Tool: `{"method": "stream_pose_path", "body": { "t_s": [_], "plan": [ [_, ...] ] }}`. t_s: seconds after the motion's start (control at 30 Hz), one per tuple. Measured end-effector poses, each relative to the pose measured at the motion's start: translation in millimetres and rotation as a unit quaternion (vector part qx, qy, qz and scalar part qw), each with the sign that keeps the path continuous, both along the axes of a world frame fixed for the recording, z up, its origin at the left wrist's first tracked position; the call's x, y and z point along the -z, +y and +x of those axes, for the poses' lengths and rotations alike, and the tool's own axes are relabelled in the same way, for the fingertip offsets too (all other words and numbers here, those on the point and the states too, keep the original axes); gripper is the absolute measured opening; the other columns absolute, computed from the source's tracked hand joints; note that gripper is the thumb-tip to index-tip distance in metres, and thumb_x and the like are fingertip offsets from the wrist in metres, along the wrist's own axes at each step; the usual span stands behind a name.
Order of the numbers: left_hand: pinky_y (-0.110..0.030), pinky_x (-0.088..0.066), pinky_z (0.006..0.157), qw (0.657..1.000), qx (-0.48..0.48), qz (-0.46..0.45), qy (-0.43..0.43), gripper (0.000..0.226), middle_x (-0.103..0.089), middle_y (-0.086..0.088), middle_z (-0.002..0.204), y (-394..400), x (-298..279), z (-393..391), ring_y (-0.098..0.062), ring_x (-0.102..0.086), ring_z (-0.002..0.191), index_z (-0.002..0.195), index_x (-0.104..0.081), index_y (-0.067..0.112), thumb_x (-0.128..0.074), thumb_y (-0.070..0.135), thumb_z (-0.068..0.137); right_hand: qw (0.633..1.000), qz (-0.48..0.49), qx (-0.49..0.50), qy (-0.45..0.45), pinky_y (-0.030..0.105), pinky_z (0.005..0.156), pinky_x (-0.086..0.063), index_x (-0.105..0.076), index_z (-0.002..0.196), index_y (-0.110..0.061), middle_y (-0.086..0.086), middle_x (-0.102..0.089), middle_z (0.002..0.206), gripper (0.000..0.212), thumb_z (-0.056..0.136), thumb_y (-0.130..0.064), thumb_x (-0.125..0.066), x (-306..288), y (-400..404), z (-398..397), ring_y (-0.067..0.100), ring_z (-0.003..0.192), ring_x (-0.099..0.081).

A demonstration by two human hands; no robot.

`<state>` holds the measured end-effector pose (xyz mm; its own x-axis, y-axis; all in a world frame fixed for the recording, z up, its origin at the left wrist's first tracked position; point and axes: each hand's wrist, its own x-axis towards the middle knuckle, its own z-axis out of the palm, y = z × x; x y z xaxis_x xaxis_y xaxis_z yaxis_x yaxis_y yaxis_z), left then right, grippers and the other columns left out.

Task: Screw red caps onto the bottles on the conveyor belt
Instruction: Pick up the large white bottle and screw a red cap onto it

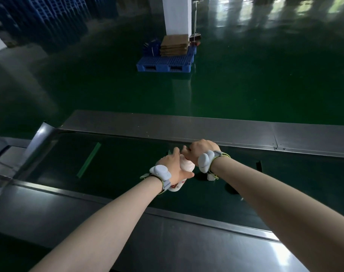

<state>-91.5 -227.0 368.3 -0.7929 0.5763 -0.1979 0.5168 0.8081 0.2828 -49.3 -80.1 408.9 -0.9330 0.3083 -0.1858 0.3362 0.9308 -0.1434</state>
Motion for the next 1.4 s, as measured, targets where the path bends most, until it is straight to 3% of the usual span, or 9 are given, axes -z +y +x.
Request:
{"method": "stream_pose_path", "body": {
  "t_s": [0.13, 0.27, 0.5, 0.6, 0.7, 0.83, 0.9, 1.0, 1.4],
  "plan": [
    [-0.032, -0.044, 0.06, 1.0, -0.007, -0.006, 0.019, 0.07, -0.063, 0.003, 0.089, 8, 19, -12, -0.025, -0.065, 0.075, 0.107, -0.033, 0.025, -0.08, 0.065, 0.073, 0.999, -0.007, 0.021, -0.035, 0.034, 0.08, -0.056, -0.067, 0.118, -0.028, 0.002, -0.061, 0.088, 0.026, 0.106, -0.034, -0.044, 6, 0, -9, 0.03, 0.1, -0.069],
    [-0.032, -0.046, 0.062, 1.0, 0.005, -0.008, 0.027, 0.082, -0.068, 0.003, 0.099, 17, 48, -31, -0.023, -0.063, 0.079, 0.126, -0.038, 0.024, -0.076, 0.072, 0.073, 0.99, -0.036, 0.062, -0.121, 0.038, 0.087, -0.059, -0.067, 0.096, -0.035, 0.005, -0.069, 0.101, 0.032, 0.108, -0.043, -0.039, 19, 6, -29, 0.029, 0.096, -0.071],
    [-0.035, -0.051, 0.066, 1.0, 0.013, -0.004, -0.003, 0.072, -0.053, 0.0, 0.118, 19, 86, -69, -0.024, -0.059, 0.087, 0.121, -0.047, 0.023, -0.08, 0.064, 0.072, 0.967, -0.155, 0.11, -0.172, 0.038, 0.09, -0.057, -0.064, 0.129, -0.034, 0.004, -0.065, 0.087, 0.046, 0.109, -0.049, -0.026, 53, 34, -51, 0.031, 0.097, -0.074],
    [-0.039, -0.055, 0.078, 1.0, -0.002, -0.001, -0.006, 0.078, -0.052, -0.002, 0.128, 26, 108, -86, -0.028, -0.058, 0.106, 0.128, -0.05, 0.021, -0.086, 0.062, 0.072, 0.957, -0.172, 0.161, -0.168, 0.032, 0.075, -0.053, -0.069, 0.119, -0.018, 0.007, -0.072, 0.083, 0.063, 0.105, -0.057, -0.021, 75, 48, -59, 0.027, 0.078, -0.072],
    [-0.041, -0.056, 0.085, 0.999, -0.017, 0.003, -0.03, 0.077, -0.054, -0.002, 0.13, 40, 137, -107, -0.028, -0.057, 0.113, 0.13, -0.05, 0.021, -0.088, 0.057, 0.074, 0.953, -0.18, 0.157, -0.187, 0.032, 0.072, -0.049, -0.065, 0.121, -0.03, 0.006, -0.07, 0.095, 0.039, 0.107, -0.042, -0.03, 100, 64, -63, 0.029, 0.082, -0.068],
    [-0.043, -0.056, 0.09, 0.997, -0.047, 0.006, -0.068, 0.071, -0.056, -0.002, 0.133, 48, 166, -123, -0.031, -0.056, 0.116, 0.13, -0.052, 0.02, -0.087, 0.051, 0.077, 0.935, -0.237, 0.2, -0.174, 0.032, 0.076, -0.053, -0.055, 0.074, -0.029, 0.01, -0.077, 0.1, 0.05, 0.109, -0.053, -0.028, 123, 78, -49, 0.033, 0.093, -0.075],
    [-0.043, -0.055, 0.091, 0.993, -0.064, 0.0, -0.095, 0.07, -0.056, -0.001, 0.134, 53, 185, -130, -0.032, -0.056, 0.117, 0.131, -0.053, 0.02, -0.087, 0.048, 0.077, 0.927, -0.255, 0.224, -0.16, 0.038, 0.086, -0.058, -0.067, 0.094, -0.013, 0.012, -0.077, 0.103, 0.057, 0.108, -0.054, -0.03, 141, 86, -43, 0.035, 0.095, -0.074],
    [-0.041, -0.054, 0.091, 0.988, -0.087, 0.001, -0.124, 0.07, -0.056, -0.001, 0.136, 61, 208, -133, -0.034, -0.056, 0.118, 0.135, -0.054, 0.02, -0.087, 0.045, 0.079, 0.919, -0.256, 0.249, -0.168, 0.043, 0.084, -0.057, -0.054, 0.116, -0.016, 0.009, -0.066, 0.113, 0.021, 0.108, -0.024, -0.037, 168, 97, -35, 0.036, 0.1, -0.069],
    [-0.05, -0.06, 0.093, 0.968, -0.156, 0.003, -0.196, 0.077, -0.054, -0.004, 0.137, 94, 276, -128, -0.037, -0.066, 0.107, 0.144, -0.049, 0.023, -0.09, 0.041, 0.081, 0.899, -0.298, 0.286, -0.146, 0.037, 0.076, -0.05, -0.067, 0.085, -0.015, 0.004, -0.075, 0.083, 0.064, 0.104, -0.062, -0.028, 237, 123, 1, 0.03, 0.079, -0.071]
  ]
}}
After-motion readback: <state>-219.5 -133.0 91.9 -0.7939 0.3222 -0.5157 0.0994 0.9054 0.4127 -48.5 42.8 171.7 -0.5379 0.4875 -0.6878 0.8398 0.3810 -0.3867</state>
